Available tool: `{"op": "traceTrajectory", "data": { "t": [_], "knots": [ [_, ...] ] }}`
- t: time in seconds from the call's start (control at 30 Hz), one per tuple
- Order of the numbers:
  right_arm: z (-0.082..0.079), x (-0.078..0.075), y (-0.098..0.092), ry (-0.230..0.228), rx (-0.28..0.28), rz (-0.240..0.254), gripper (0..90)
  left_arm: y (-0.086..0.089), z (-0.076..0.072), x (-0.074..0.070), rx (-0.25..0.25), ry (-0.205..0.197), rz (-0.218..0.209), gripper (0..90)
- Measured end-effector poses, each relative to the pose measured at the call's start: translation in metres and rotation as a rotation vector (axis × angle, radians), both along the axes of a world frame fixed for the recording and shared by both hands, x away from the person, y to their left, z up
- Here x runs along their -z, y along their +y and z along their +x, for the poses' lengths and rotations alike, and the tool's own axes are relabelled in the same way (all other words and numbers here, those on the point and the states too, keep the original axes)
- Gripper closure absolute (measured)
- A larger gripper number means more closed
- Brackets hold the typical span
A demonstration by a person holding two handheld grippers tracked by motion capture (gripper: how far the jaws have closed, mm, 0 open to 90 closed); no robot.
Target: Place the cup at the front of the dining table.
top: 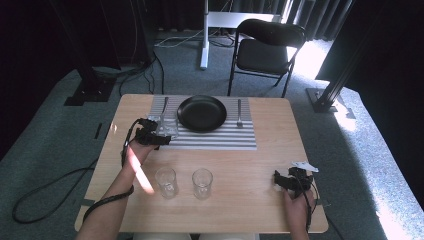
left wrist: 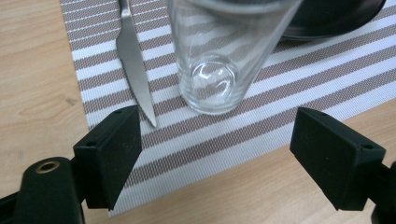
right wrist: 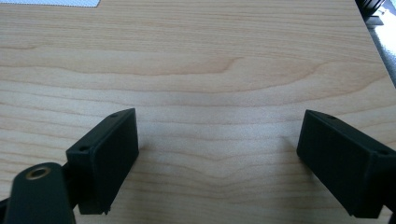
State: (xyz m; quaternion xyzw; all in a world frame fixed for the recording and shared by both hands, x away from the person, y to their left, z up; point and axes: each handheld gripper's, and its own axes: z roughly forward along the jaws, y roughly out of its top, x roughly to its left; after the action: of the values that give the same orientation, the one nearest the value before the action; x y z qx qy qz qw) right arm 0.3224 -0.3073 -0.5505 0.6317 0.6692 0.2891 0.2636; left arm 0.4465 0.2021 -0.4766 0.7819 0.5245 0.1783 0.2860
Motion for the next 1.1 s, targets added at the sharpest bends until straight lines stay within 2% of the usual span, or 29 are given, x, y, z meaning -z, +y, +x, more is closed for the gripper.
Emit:
{"op": "traceTrajectory", "data": {
  "t": [0.1, 0.13, 0.17, 0.4, 0.63, 0.73, 0.8, 0.83, 0.87, 1.0, 1.1],
  "knots": [
    [0.000, 0.000, 0.000, 0.000, 0.000, 0.000, 12.0, 0.002, -0.004, 0.002, 0.001, 0.007, -0.001, 17.3],
    [0.000, 0.000, 0.000, 0.000, 0.000, 0.000, 12.0, 0.003, -0.009, 0.004, -0.002, -0.008, 0.018, 17.3],
    [0.000, 0.000, 0.000, 0.000, 0.000, 0.000, 12.1, 0.004, -0.011, 0.004, 0.002, -0.005, 0.024, 17.4],
    [0.000, 0.000, 0.000, 0.000, 0.000, 0.000, 12.0, 0.011, -0.022, 0.005, 0.006, -0.003, -0.016, 17.8],
    [0.000, 0.000, 0.000, 0.000, 0.000, 0.000, 12.0, 0.016, -0.034, 0.008, 0.009, -0.015, -0.007, 17.8],
    [0.000, 0.000, 0.000, 0.000, 0.000, 0.000, 12.0, 0.019, -0.040, 0.010, -0.003, -0.017, -0.015, 17.8],
    [0.000, 0.000, 0.000, 0.000, 0.000, 0.000, 12.0, 0.021, -0.045, 0.013, -0.017, -0.021, -0.039, 17.8],
    [0.000, 0.000, 0.000, 0.000, 0.000, 0.000, 12.0, 0.021, -0.045, 0.013, -0.017, -0.021, -0.039, 17.8],
    [0.000, 0.000, 0.000, 0.000, 0.000, 0.000, 12.0, 0.023, -0.048, 0.016, -0.021, -0.019, -0.016, 17.8],
    [0.000, 0.000, 0.000, 0.000, 0.000, 0.000, 12.0, 0.028, -0.055, 0.020, -0.030, -0.022, -0.032, 17.8],
    [0.000, 0.000, 0.000, 0.000, 0.000, 0.000, 12.0, 0.030, -0.059, 0.022, -0.037, -0.030, -0.025, 17.8]
  ]
}}
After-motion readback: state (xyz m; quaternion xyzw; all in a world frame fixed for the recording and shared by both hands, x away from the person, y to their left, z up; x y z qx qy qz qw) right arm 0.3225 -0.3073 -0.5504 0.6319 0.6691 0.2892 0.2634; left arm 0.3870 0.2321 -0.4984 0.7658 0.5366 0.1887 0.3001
